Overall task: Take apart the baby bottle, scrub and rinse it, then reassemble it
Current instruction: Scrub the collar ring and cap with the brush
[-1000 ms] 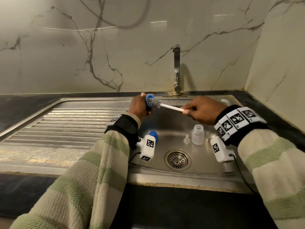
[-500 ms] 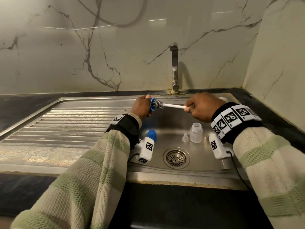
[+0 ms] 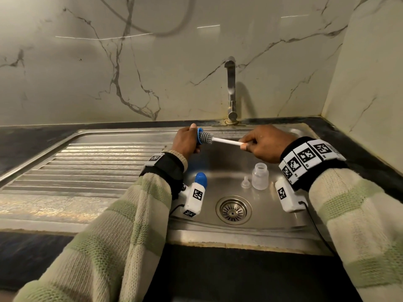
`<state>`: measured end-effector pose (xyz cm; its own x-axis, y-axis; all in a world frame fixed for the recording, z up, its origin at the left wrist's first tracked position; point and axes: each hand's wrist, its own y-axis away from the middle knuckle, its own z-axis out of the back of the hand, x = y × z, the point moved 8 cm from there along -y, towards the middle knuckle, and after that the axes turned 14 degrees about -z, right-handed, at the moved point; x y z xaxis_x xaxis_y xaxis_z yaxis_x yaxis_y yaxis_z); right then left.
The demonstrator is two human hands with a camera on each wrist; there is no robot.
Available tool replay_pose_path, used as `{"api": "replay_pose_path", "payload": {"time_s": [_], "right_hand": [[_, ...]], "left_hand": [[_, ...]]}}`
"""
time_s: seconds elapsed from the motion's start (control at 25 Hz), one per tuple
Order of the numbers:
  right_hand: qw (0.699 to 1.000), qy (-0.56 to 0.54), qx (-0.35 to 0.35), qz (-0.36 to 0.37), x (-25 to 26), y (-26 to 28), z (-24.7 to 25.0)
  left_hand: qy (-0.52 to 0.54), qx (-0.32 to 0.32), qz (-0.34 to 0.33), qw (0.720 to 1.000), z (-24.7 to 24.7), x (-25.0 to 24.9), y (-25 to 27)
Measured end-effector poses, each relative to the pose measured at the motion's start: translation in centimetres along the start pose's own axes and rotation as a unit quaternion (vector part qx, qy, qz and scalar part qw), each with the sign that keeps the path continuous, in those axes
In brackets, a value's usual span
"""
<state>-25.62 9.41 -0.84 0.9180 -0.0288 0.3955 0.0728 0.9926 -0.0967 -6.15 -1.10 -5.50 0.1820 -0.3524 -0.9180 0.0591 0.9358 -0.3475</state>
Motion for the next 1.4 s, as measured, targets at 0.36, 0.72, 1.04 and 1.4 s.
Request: {"api": "replay_pose_path", "payload": {"time_s": [0.36, 0.72, 1.04, 1.4], "right_hand": [[0.996, -0.066, -0.064, -0.001, 0.0, 0.2, 1.6], [0.995, -0.063, -0.074, -0.001, 0.2, 0.2, 1.2], [0.995, -0.066, -0.069, -0.018, 0.3, 0.2, 0.8], [0.994, -0.095, -0.056, -0.014, 0.4, 0.1, 0.4]], "left_hand": [[0.134, -0.070, 0.037, 0.988, 1.5, 0.9, 0.1], [0.323, -0.050, 0.101, 0.940, 0.2, -0.3, 1.0], [0.342, -0.083, 0.101, 0.931, 0.4, 0.1, 1.1], [0.351, -0.078, 0.094, 0.928, 0.4, 0.1, 1.2]]}}
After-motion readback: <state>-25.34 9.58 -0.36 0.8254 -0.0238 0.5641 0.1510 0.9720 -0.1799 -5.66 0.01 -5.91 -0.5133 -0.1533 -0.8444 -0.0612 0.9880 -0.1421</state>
